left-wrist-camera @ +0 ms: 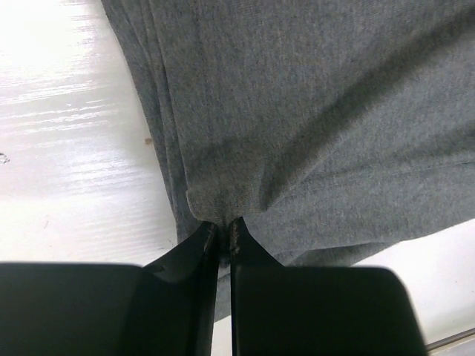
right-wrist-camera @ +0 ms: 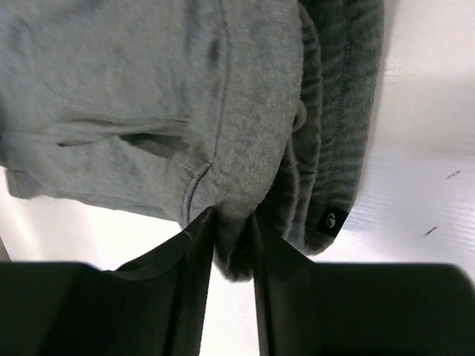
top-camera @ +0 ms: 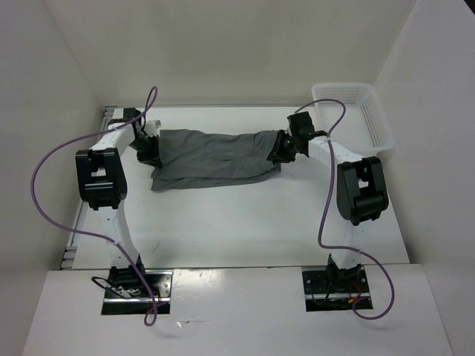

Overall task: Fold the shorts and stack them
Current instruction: Fold the shorts

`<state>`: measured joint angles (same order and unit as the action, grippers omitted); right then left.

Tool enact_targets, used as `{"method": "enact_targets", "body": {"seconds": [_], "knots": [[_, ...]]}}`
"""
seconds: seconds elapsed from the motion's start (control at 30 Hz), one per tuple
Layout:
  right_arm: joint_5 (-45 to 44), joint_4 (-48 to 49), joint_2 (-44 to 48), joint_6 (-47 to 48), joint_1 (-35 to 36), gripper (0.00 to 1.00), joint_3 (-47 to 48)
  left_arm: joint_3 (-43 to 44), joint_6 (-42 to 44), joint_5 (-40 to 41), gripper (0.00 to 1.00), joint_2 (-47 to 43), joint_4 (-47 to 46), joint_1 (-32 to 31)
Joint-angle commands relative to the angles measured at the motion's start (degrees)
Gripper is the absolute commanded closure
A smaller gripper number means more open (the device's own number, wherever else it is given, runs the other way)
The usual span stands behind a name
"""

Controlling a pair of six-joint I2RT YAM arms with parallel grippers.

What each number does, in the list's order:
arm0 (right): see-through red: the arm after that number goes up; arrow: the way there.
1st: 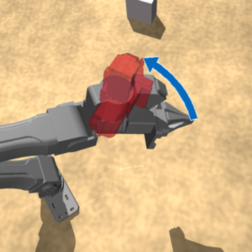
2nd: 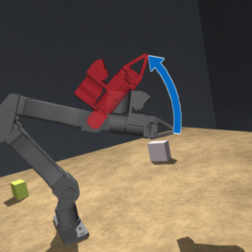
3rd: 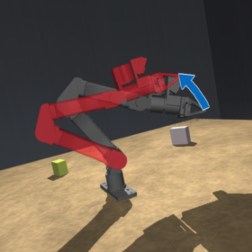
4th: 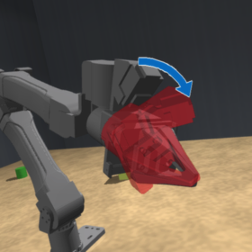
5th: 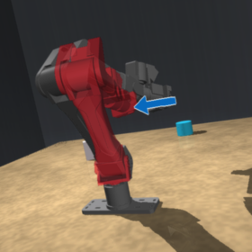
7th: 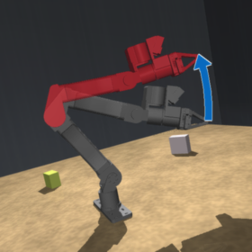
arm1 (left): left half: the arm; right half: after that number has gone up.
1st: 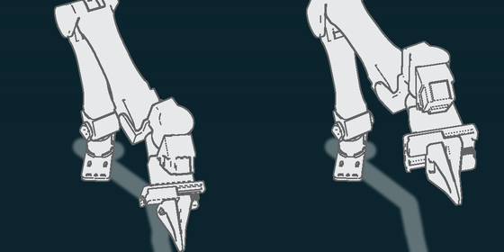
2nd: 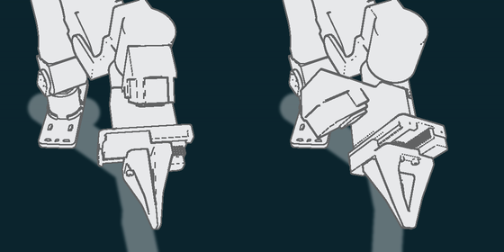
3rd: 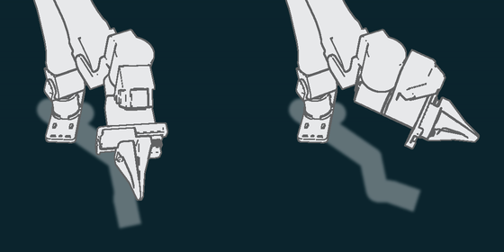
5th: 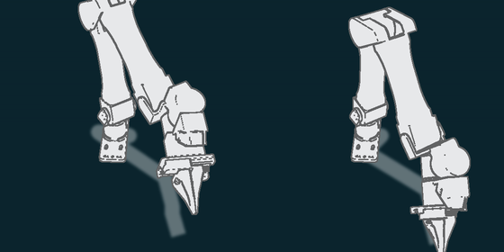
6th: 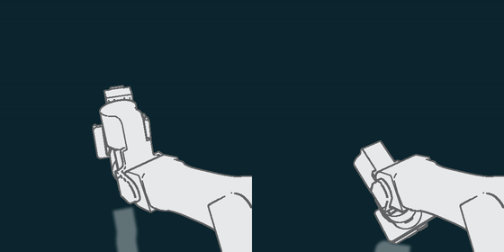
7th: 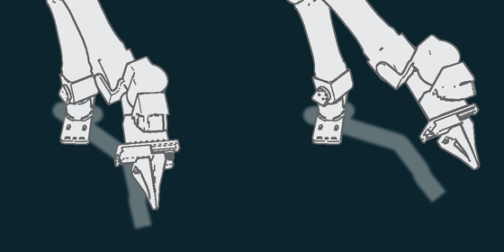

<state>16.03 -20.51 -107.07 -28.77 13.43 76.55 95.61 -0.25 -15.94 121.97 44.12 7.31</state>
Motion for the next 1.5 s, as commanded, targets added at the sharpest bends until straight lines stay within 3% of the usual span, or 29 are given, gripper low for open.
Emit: {"method": "enact_targets", "body": {"seconds": [0.0, 0.03, 0.07, 0.13, 0.17, 0.43, 0.67, 0.87, 1.13, 1.3, 1.47], "knots": [[3.74, -0.41, -2.79, 0.39, -1.47, 0.72, 3.24, 0.1, 0.25, -0.32, 0.94, -4.19, 0.0, -0.02], [4.44, -0.41, -2.8, 0.39, -1.48, 0.75, 3.25, 0.1, 0.25, -0.32, 0.95, -4.81, 0.52, -0.02], [5.06, -0.41, -2.8, 0.39, -1.48, 0.86, 3.25, 0.8, 0.25, -0.32, 0.95, -4.81, 0.53, -0.02], [5.58, -0.41, -1.58, 0.39, -2.09, 0.98, 3.25, 1.59, 0.25, 1.0, 0.98, -6.39, 1.15, -0.02], [5.59, -0.41, -0.78, 0.39, -2.79, 1.0, 3.77, 2.46, 0.25, 1.0, 0.98, -6.92, 1.15, -0.02], [3.92, -3.47, 7.22, 0.39, -6.66, 1.0, 2.56, 6.88, 0.25, 0.21, 1.0, -11.49, 9.57, -0.02], [4.62, 0.47, 5.92, -4.7, -7.19, 1.0, -8.52, -13.04, 0.25, 3.99, 0.95, -15.19, 10.2, -0.02], [1.73, 0.47, 2.22, -5.24, -7.19, 1.0, -9.84, -21.07, 0.25, 3.29, 0.88, -15.8, 8.97, -0.72], [-1.35, -0.05, 4.75, -5.77, -7.19, 1.0, -9.93, -20.38, 0.25, 2.67, 0.78, -18.0, 10.73, -1.25], [-1.45, -0.05, 6.51, -6.29, -7.81, 1.0, -11.77, -20.38, 0.25, 2.42, 0.81, -19.22, 13.27, -1.25], [0.15, 2.23, 11.52, -6.29, -7.81, 1.0, -12.31, -14.06, 0.25, -0.49, 0.86, -21.78, 17.57, -0.54]]}}
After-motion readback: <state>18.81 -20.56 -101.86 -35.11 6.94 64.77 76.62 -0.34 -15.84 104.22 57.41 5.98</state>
